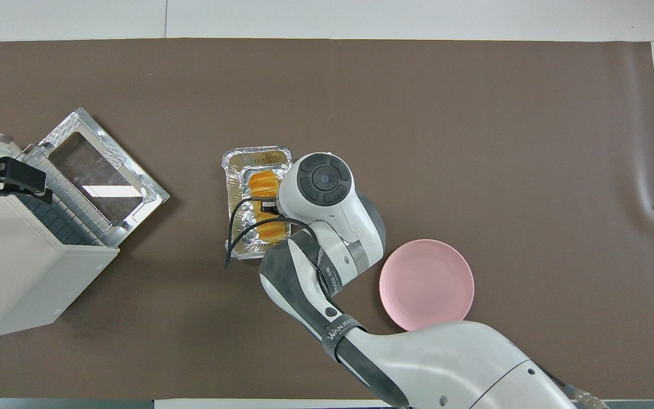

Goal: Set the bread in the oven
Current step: 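Slide the foil tray toward the toaster oven and release it, then grasp the foil tray with the left gripper while the right gripper withdraws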

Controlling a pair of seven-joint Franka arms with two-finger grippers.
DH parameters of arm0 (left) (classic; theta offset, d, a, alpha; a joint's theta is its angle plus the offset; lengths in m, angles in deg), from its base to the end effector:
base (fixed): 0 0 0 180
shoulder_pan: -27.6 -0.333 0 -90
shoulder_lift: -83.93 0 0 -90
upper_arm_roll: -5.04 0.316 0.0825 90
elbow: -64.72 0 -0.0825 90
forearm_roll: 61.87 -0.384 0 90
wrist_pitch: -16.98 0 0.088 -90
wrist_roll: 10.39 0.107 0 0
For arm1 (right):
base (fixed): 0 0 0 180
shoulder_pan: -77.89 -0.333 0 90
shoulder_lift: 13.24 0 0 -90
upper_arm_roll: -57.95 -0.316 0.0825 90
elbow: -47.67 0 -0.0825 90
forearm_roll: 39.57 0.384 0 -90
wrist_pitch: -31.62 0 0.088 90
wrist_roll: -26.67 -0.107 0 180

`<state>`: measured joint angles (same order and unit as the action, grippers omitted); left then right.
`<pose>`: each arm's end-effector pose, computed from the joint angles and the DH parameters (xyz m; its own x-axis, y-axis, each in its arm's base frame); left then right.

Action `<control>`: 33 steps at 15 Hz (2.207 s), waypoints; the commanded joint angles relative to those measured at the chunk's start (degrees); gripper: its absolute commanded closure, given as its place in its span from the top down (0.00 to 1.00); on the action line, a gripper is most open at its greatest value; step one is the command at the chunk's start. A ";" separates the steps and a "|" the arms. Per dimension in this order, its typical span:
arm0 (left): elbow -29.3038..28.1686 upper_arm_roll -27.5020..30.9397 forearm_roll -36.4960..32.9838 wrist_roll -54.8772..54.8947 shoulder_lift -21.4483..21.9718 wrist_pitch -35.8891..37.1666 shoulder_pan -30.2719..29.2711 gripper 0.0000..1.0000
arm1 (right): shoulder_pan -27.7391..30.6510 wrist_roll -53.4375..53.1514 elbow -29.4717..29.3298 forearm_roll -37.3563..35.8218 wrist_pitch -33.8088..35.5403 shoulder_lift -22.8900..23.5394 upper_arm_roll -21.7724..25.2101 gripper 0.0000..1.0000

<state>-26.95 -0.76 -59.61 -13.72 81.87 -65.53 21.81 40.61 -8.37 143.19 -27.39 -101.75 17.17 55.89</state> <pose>0.5478 -0.0038 0.5813 0.9791 0.0521 -0.1964 0.0594 -0.9977 0.0316 0.5346 0.4391 0.3111 0.9977 -0.0657 -0.0145 -0.0673 -0.9731 -0.2202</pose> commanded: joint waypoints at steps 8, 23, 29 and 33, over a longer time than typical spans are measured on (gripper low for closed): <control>-1.23 -0.18 -0.94 0.07 1.36 -0.99 -0.18 1.00 | 0.99 0.50 0.81 3.20 3.36 -5.00 0.83 1.00; 1.82 -0.53 2.40 -5.17 -2.92 -9.07 12.62 1.00 | 35.78 39.50 3.53 -4.44 39.92 -32.43 1.10 1.00; 6.51 -0.45 1.61 -16.98 -15.07 -21.36 26.97 1.00 | 37.03 45.84 2.83 -10.24 42.57 -34.63 1.54 1.00; -1.92 -0.45 1.52 -17.86 -15.34 -29.28 30.93 1.00 | 37.90 47.17 -1.38 -10.07 46.69 -33.41 3.29 1.00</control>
<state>-24.10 -2.13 -57.87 -31.04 65.02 -91.59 51.22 77.07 37.04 144.31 -36.85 -57.60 -16.71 58.87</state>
